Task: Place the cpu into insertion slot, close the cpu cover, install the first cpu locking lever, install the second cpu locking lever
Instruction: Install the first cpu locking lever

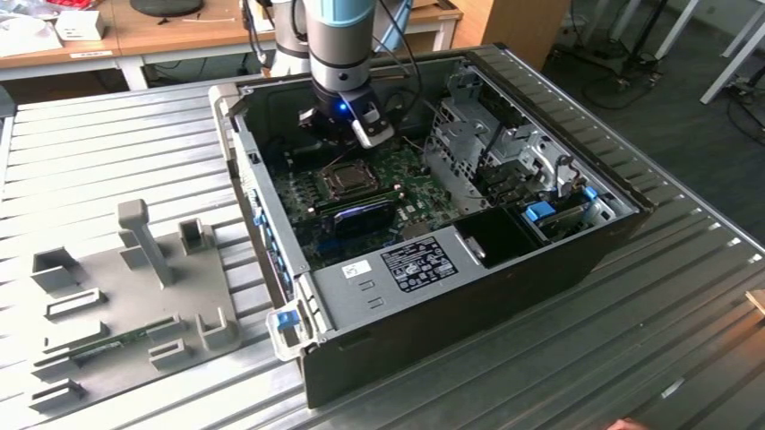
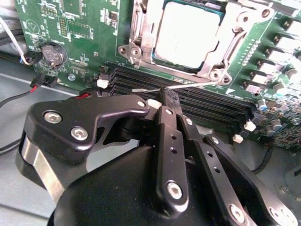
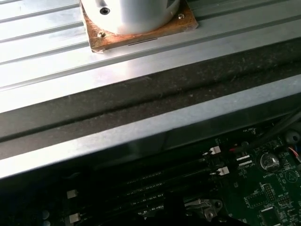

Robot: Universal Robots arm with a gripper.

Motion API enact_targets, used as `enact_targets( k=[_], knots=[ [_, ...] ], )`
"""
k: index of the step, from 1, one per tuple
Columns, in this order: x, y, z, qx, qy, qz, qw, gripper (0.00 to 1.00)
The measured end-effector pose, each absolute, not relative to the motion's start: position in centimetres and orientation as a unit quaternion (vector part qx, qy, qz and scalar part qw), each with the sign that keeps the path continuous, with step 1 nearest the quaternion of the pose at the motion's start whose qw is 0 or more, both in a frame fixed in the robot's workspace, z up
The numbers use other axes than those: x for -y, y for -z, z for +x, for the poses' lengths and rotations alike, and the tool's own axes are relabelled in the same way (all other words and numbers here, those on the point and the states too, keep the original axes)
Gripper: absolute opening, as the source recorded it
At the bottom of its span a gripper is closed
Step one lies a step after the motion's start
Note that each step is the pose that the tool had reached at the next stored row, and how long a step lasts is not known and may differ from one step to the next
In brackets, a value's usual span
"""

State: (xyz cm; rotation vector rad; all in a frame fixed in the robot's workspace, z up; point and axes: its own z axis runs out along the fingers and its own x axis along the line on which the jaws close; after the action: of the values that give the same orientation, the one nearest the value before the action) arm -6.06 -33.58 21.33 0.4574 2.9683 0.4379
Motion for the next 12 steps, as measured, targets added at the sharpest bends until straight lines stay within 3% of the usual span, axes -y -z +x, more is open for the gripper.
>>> enact_targets(
  k=[12],
  knots=[
    [33.57, -21.32, -6.02, -0.976, -0.147, 0.151, 0.053, 0.1]
  ],
)
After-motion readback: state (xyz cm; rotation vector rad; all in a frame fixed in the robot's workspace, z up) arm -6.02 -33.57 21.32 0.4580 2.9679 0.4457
